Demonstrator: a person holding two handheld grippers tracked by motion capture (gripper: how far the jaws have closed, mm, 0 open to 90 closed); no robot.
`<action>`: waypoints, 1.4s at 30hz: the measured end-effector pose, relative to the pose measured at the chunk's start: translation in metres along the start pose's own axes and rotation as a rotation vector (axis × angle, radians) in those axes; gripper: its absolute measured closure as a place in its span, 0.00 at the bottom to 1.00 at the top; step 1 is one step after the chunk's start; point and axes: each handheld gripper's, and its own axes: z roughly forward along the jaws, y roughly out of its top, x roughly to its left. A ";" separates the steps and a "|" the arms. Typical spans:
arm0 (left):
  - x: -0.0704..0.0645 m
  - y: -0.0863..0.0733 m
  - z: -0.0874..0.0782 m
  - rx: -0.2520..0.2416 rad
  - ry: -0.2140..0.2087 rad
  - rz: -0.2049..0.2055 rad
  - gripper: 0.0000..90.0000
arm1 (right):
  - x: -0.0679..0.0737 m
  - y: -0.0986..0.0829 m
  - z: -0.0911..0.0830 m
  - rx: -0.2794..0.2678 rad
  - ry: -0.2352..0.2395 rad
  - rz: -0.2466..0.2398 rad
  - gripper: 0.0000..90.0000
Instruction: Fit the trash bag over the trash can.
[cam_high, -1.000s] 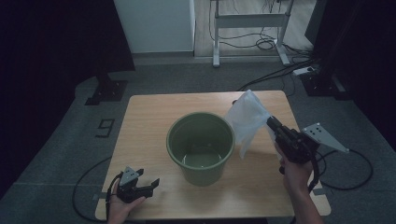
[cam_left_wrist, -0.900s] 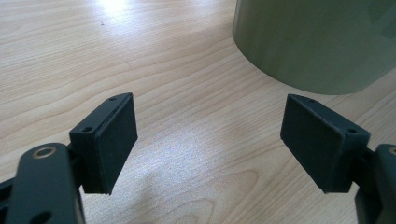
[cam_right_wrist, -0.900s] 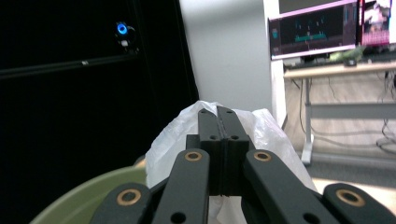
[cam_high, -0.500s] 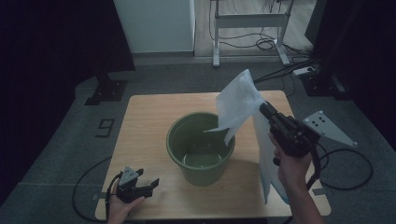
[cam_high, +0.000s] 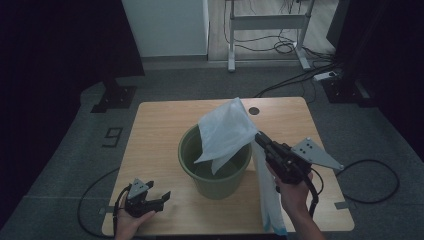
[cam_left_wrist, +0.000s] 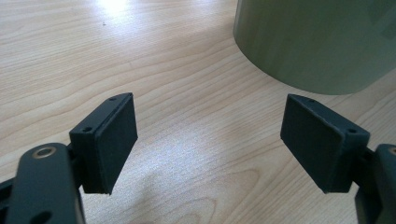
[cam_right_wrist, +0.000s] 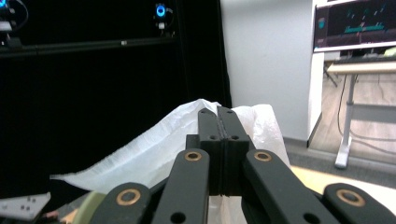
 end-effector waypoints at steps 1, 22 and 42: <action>0.000 0.000 0.000 0.002 0.000 0.003 0.20 | 0.001 -0.005 0.002 0.009 0.001 0.002 0.99; 0.000 -0.001 0.001 0.008 0.001 0.004 0.20 | 0.033 -0.059 -0.006 0.088 0.099 0.014 0.98; -0.002 -0.002 0.004 0.021 0.001 0.013 0.21 | 0.036 -0.082 -0.031 0.152 -0.062 -0.022 0.28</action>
